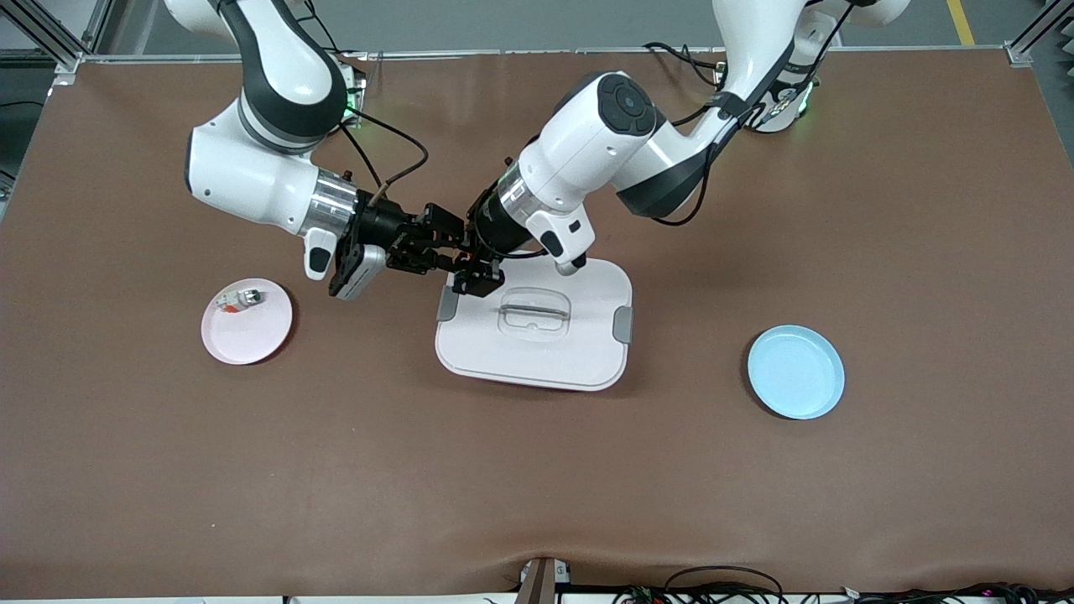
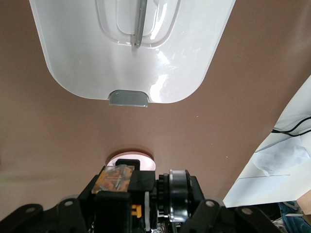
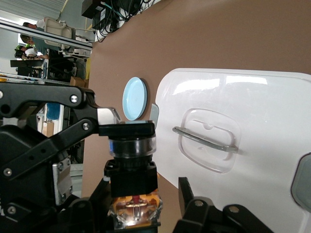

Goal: Transfer orange switch to right arm and place
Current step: 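Close the right gripper on the switch while the left gripper holds, then open the left gripper and carry the switch toward the white plate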

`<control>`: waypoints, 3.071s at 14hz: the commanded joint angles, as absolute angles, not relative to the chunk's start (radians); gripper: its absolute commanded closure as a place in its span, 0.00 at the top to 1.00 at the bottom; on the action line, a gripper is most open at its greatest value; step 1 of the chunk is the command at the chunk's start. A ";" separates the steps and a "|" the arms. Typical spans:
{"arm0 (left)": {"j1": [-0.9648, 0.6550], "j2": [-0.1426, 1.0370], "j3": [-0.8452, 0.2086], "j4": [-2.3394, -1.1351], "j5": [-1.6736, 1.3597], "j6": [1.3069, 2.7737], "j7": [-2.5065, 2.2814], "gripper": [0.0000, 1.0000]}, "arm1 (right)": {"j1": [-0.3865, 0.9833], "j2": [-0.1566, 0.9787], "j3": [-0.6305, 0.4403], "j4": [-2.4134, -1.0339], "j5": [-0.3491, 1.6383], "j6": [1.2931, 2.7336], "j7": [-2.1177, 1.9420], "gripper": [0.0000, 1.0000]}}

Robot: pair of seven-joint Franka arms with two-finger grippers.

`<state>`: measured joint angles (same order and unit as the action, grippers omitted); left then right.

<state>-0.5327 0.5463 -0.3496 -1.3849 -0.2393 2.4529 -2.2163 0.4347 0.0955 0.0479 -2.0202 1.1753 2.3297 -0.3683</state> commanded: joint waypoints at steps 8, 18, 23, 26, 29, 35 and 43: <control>-0.537 0.531 -0.347 -1.388 -0.221 2.456 -2.221 0.93 | 0.433 0.091 0.034 -2.014 1.198 2.298 -0.371 0.00; -0.526 0.508 -0.347 -1.394 -0.216 2.445 -2.221 1.00 | 0.391 0.091 0.031 -2.019 0.941 2.286 -0.609 0.00; -0.514 0.503 -0.347 -1.413 -0.186 2.444 -2.220 1.00 | 0.345 0.103 0.031 -2.023 0.581 2.237 -0.664 0.00; -0.502 0.482 -0.347 -1.472 -0.156 2.436 -2.215 1.00 | 0.263 0.114 0.031 -2.057 0.407 2.223 -0.849 0.00; -0.489 0.483 -0.345 -1.497 -0.155 2.422 -2.210 1.00 | 0.163 0.115 0.031 -2.100 0.374 2.235 -1.114 0.00; -0.414 0.390 -0.348 -1.675 -0.135 2.424 -2.085 1.00 | -0.009 0.129 0.031 -2.186 0.148 2.259 -1.338 0.00; -0.275 0.203 -0.347 -1.891 -0.133 2.422 -1.521 1.00 | -0.198 0.291 0.031 -2.286 -0.104 2.581 -1.445 0.00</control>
